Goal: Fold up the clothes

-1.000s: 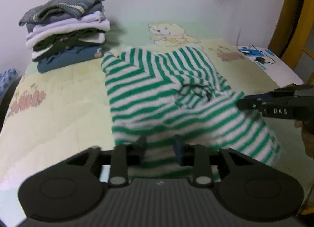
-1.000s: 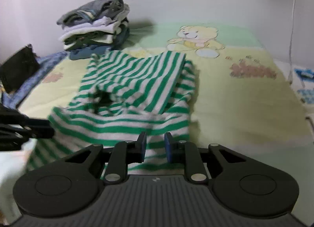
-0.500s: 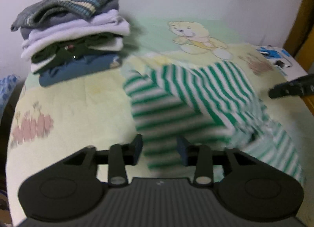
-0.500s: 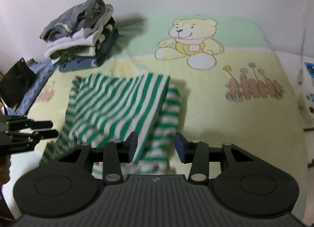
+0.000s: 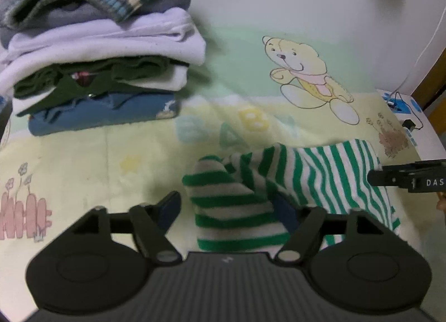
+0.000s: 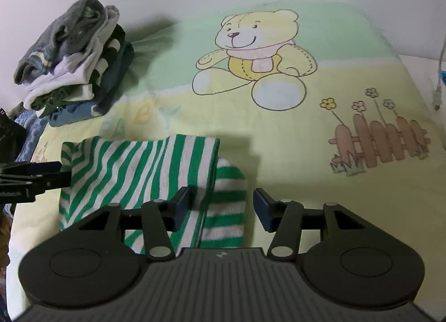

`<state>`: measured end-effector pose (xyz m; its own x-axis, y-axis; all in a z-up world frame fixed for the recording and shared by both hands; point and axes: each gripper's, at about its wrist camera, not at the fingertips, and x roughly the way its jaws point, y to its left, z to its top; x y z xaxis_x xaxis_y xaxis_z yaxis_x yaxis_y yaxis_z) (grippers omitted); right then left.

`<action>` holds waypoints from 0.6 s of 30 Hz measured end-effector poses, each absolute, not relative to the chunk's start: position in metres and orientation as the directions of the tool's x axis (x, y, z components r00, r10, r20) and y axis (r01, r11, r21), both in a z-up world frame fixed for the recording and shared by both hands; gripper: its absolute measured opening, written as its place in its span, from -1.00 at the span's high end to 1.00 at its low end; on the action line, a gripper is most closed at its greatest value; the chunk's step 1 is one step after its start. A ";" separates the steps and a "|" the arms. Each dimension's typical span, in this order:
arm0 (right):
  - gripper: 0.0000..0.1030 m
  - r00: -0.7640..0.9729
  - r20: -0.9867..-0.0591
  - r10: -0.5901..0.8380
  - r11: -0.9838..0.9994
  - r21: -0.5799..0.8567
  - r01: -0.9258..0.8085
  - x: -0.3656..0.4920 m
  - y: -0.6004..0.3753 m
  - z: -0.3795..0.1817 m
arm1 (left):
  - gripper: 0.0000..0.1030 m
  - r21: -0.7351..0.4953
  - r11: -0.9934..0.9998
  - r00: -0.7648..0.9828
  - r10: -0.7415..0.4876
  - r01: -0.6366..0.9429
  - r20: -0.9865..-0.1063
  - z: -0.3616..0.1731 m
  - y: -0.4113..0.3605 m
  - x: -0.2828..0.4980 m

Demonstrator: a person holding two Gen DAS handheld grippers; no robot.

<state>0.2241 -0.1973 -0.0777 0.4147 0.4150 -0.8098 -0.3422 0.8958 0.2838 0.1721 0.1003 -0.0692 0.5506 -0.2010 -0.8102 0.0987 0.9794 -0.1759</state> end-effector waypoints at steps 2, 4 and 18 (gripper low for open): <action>-0.04 0.404 -0.813 0.418 0.892 0.285 -0.350 0.227 -0.194 -0.081 | -0.54 -0.175 0.981 0.543 -0.194 0.087 -0.817 -0.074 0.101 0.177; -0.03 0.387 -0.817 0.427 0.887 0.296 -0.354 0.229 -0.191 -0.085 | -0.55 -0.200 0.977 0.541 -0.210 0.078 -0.814 -0.077 0.105 0.180; 0.29 0.349 -0.825 0.445 0.846 0.261 -0.464 0.233 -0.174 -0.085 | -0.53 -0.151 0.983 0.515 -0.184 0.106 -0.837 -0.093 0.090 0.195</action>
